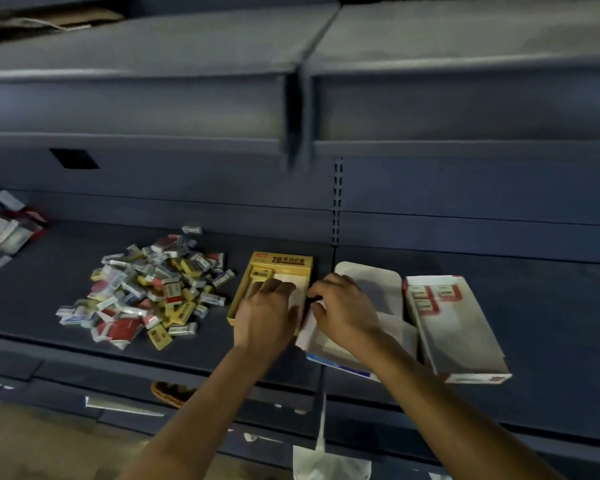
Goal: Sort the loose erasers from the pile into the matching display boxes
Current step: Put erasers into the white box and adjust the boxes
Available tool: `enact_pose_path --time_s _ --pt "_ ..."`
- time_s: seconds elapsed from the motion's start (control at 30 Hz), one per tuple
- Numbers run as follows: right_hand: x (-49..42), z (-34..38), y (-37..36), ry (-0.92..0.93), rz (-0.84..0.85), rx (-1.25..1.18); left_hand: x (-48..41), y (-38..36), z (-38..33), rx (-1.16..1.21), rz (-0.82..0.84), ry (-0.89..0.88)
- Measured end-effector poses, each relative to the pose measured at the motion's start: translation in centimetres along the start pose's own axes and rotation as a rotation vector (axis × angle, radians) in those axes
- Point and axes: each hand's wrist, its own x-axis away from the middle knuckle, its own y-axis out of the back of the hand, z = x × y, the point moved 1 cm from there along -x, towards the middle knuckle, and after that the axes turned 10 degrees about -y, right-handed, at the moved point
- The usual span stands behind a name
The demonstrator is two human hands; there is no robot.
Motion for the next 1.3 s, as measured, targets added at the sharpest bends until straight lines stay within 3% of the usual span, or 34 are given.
enact_pose_path --time_s 0.3,0.43,0.53,0.63,0.77,1.1,1.3 --pt "-1.9 7.8 -3.9 0.080 0.081 -0.010 2.8 2.2 8.9 -0.030 -0.005 0.135" --pt "-2.9 10.1 -5.3 0.132 0.095 0.015 4.1 2.6 11.9 -0.170 0.110 0.187" --pt "-3.7 11.6 -6.6 0.183 0.085 0.032 4.8 2.3 13.5 -0.161 0.095 0.156" --pt "-4.3 12.6 -7.9 0.191 0.058 0.062 4.7 1.7 14.4 -0.186 0.183 0.104" --pt "-5.0 13.2 -8.9 0.163 0.076 0.140 4.3 1.4 14.7 -0.218 0.176 0.029" --pt "-6.1 13.9 -9.7 0.042 0.104 0.206 3.0 1.9 14.8 -0.218 0.270 0.031" --pt "-6.2 13.7 -9.5 0.015 0.052 0.149 2.8 1.5 15.1 -0.103 0.160 0.027"
